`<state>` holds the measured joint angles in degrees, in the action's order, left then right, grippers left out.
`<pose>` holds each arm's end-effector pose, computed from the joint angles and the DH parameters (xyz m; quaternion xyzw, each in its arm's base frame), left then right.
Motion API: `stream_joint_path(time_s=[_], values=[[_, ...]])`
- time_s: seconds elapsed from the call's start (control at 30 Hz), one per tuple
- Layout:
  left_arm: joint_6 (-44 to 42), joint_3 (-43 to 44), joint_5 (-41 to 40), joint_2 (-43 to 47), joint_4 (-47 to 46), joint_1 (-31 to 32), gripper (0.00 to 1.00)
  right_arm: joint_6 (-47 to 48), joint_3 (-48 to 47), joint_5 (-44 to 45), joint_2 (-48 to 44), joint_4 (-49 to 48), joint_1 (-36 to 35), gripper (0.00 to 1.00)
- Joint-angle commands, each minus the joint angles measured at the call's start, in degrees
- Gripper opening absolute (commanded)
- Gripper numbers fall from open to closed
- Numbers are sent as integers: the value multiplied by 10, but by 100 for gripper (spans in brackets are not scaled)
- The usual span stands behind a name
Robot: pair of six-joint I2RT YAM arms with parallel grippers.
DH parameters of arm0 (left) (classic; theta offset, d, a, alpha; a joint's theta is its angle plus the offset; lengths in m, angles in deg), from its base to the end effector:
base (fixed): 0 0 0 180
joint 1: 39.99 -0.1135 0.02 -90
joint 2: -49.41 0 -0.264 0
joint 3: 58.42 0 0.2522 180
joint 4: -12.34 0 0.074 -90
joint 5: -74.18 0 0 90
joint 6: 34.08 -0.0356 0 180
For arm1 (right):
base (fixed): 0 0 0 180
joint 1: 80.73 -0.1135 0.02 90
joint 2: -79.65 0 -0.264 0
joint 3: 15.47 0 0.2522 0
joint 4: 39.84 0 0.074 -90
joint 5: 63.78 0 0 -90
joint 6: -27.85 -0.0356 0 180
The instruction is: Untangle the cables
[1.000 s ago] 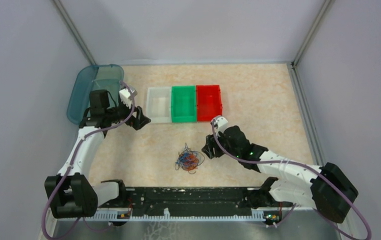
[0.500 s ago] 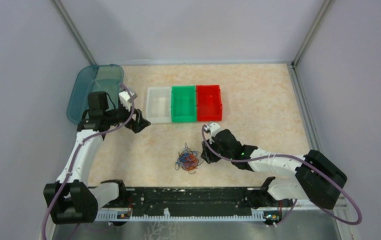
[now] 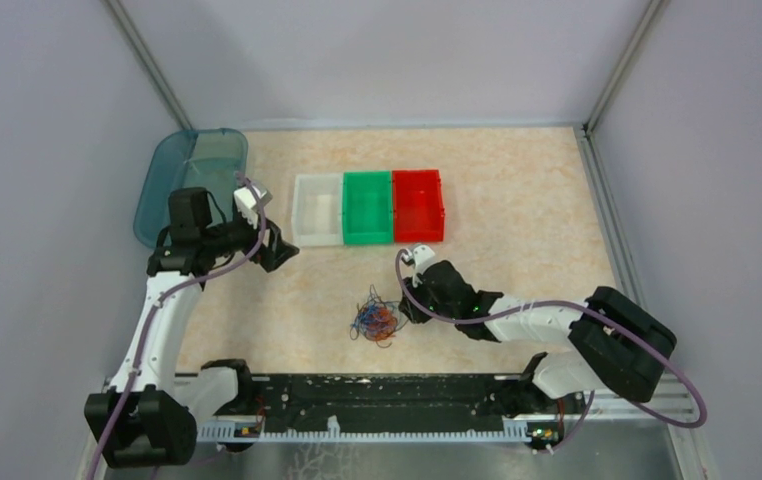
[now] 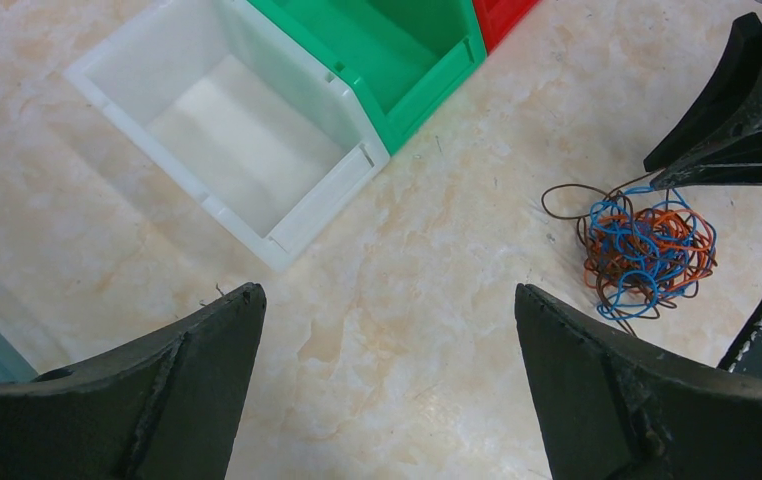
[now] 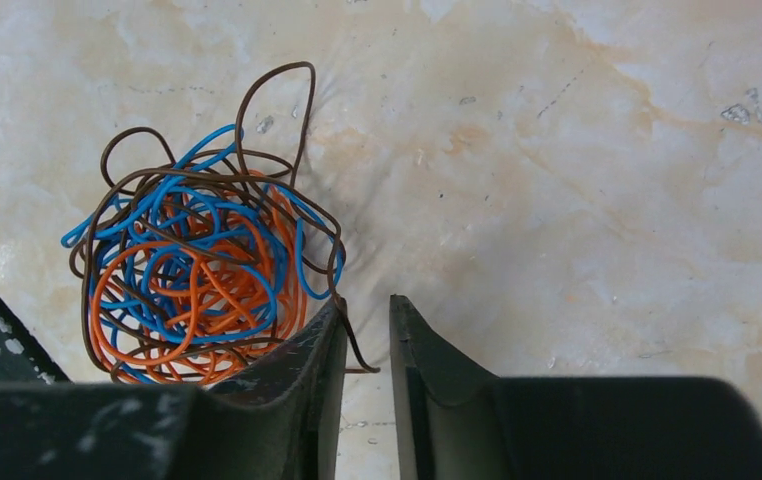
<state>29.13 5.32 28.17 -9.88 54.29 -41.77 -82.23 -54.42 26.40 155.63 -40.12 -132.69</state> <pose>0.2163 -0.0180 0.2994 0.3418 0.7760 -0.2243 0.4803 0.1512 0.1930 0.1522 -0.2448 0.8598 0.2624 0.3633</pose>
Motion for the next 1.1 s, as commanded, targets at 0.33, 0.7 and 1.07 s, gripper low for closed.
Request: stream_joint_path(time_s=[0.33, 0.7, 1.07], values=[[-18, 0, 49, 67, 33, -3, 100, 44, -107, 28, -122, 66, -24, 0], [-20, 18, 139, 101, 87, 23, 100, 34, -226, -84, -112, 79, -33, 0], [95, -43, 148, 103, 0, 118, 100, -20, -266, -150, -90, 14, -49, 0]])
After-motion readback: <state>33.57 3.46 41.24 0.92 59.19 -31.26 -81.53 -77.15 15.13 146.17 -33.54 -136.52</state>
